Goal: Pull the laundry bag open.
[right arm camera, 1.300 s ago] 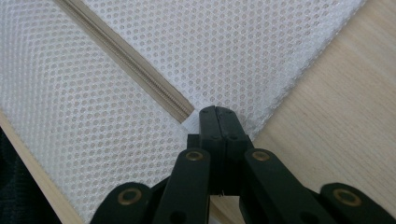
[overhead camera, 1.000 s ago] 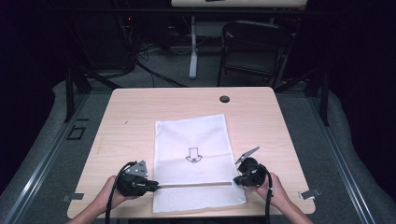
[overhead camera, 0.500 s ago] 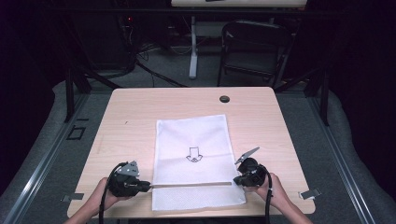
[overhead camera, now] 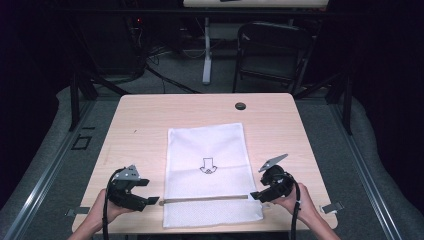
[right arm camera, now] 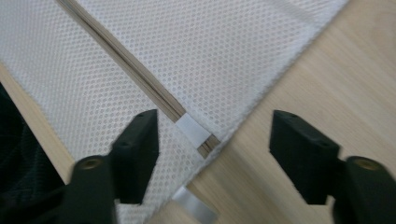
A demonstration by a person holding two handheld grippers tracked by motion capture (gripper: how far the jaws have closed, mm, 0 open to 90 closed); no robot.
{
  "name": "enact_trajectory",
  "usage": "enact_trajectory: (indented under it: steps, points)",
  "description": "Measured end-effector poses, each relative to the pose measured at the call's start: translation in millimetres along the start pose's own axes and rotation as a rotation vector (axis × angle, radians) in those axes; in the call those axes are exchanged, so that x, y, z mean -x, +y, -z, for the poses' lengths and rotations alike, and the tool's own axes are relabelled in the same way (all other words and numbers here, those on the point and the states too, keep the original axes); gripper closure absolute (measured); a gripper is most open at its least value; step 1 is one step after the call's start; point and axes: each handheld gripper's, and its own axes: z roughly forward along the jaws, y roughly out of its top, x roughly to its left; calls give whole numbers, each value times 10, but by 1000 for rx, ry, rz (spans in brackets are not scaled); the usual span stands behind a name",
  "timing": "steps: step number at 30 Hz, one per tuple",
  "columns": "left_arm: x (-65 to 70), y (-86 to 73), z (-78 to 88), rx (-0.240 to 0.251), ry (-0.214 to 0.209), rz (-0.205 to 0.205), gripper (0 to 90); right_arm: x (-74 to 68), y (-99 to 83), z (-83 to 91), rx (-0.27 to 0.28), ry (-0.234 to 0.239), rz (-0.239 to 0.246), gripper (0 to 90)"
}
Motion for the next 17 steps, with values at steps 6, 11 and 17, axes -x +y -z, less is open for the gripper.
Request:
enact_trajectory:
  steps: [6,11,17]
  points:
    - [20,-5,141,-11,96,82,57,132,-74,226,-14,-70,-46,69]
    - [4,-71,199,-6,196,132,44,249,-187,294,-15,-120,-84,5]
    - [-45,-98,196,3,214,151,20,335,-243,226,-43,-129,-71,0]
